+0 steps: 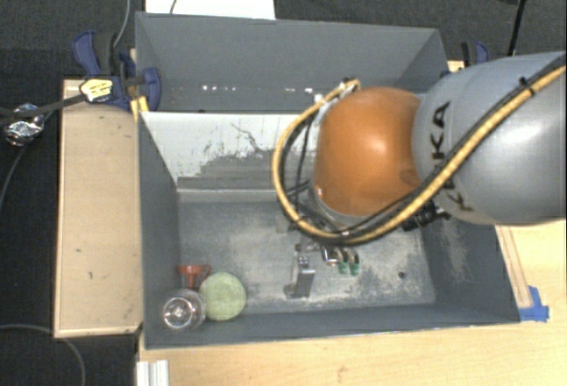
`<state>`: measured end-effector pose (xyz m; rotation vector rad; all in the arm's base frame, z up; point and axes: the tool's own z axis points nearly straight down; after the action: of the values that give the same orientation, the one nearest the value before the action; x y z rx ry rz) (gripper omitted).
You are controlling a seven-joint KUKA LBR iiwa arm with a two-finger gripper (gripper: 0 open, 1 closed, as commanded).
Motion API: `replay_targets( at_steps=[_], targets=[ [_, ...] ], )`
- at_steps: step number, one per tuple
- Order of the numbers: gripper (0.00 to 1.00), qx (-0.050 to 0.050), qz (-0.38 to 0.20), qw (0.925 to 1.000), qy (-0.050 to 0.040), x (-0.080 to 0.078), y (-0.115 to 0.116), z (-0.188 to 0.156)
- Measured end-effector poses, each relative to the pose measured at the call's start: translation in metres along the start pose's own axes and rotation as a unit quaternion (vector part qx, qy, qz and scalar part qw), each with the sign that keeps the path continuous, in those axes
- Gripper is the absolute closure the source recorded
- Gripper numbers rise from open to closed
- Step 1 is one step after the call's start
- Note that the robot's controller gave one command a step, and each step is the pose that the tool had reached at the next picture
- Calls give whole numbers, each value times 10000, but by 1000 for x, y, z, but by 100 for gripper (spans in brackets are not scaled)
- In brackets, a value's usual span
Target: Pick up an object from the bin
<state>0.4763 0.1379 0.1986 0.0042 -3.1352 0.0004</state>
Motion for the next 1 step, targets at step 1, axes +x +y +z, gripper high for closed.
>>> replay_targets(
  at_steps=[1],
  targets=[
    [0, -7, 22, 10000, -41, -2, -1, -4]
  ],
)
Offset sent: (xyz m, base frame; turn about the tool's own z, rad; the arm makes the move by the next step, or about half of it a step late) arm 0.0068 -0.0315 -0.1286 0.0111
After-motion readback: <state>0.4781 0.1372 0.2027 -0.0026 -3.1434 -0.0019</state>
